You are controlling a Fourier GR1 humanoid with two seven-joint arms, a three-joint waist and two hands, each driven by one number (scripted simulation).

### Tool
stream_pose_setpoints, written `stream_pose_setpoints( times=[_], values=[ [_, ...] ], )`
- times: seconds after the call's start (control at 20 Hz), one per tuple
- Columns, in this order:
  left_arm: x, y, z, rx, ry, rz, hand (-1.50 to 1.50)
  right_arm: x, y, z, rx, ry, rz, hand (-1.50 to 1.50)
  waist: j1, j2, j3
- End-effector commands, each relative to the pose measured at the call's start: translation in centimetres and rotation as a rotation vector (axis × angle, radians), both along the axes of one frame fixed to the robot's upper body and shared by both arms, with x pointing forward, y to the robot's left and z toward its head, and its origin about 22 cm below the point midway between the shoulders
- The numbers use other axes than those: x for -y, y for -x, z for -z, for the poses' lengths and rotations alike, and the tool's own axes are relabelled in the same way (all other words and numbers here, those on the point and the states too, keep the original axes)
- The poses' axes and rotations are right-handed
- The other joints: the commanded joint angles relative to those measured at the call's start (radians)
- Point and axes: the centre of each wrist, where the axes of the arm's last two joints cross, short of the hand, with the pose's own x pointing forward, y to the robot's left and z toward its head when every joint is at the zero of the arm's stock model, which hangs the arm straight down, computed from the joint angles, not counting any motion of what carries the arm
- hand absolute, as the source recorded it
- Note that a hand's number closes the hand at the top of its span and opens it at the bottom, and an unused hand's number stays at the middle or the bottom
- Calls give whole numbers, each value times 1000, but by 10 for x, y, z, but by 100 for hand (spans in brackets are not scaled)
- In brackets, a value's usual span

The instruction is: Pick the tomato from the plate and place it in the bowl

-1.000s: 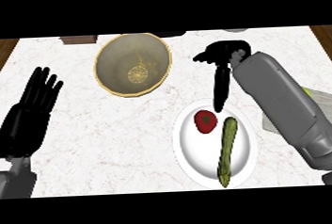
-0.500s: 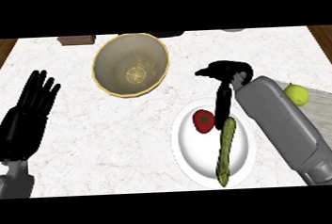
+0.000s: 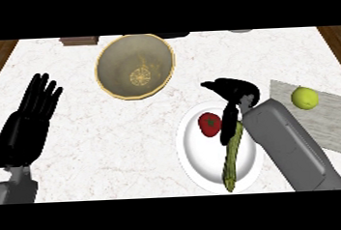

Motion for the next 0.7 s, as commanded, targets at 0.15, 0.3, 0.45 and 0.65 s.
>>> stream_pose_setpoints(
  times=[0.15,0.3,0.45,0.65],
  values=[
    [3,2,-24,-3,-6,10,0,-12,2,30,7,10,-13,-150,6,1,0],
    [5,-6,-12,-3,-5,-7,0,-22,-2,36,-23,15,-16,-150,4,1,0],
    [12,-2,0,-18,-13,17,0,-29,-8,36,-21,25,-10,-150,5,2,0],
    [12,2,11,8,-5,30,0,-21,-16,45,-42,52,-19,-150,6,2,0]
  ],
)
